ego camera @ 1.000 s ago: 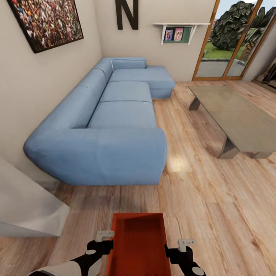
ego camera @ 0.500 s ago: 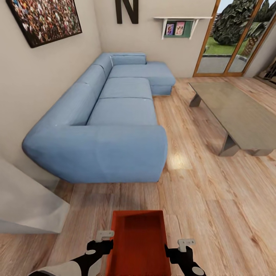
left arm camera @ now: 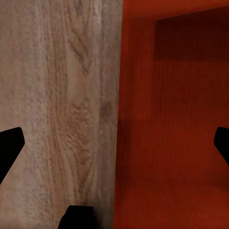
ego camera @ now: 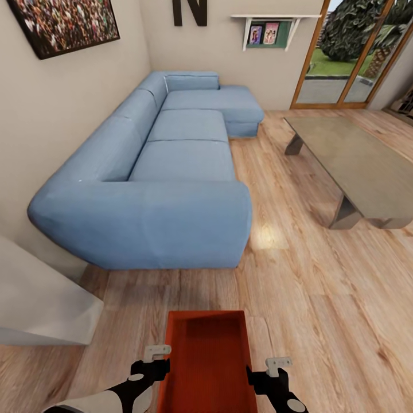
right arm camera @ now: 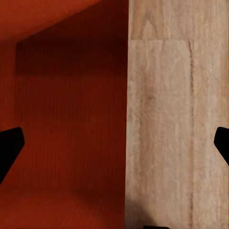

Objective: Move the two storage containers from the living room to the garage. In the garage, place one container on the floor and stack the other container on top of it (either order is fine).

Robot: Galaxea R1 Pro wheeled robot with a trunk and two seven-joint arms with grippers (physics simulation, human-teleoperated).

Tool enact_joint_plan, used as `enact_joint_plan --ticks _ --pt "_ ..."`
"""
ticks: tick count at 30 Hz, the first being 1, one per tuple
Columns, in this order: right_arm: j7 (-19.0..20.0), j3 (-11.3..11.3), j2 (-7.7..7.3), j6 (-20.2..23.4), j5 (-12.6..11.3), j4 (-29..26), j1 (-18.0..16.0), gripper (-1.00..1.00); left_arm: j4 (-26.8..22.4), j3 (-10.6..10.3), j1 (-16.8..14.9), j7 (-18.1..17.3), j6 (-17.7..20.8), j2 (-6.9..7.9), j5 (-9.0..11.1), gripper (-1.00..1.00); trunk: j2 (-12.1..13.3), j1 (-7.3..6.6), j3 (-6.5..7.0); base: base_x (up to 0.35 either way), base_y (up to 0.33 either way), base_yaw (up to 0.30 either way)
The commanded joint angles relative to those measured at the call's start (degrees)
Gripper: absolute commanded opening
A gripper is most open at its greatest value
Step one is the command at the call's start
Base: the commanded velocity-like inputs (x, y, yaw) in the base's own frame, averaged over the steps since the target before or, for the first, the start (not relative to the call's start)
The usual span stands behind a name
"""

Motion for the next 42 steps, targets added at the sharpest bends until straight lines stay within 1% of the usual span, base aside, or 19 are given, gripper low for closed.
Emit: enact_joint_plan --ticks 1,42 --pt "0.0 0.1 -0.02 -0.2 -0.2 0.0 0.0 1.00 0.2 -0.5 -0.1 0.1 -0.4 -0.05 0.5 1.00 -0.4 0.22 -0.23 0.000 0.000 0.000" --pt "0.0 0.1 -0.02 -0.1 -0.1 0.0 0.0 1.00 0.3 -0.7 -0.1 0.1 -0.1 -0.43 0.3 1.00 -16.9 9.23 -7.61 0.000 0.000 0.000"
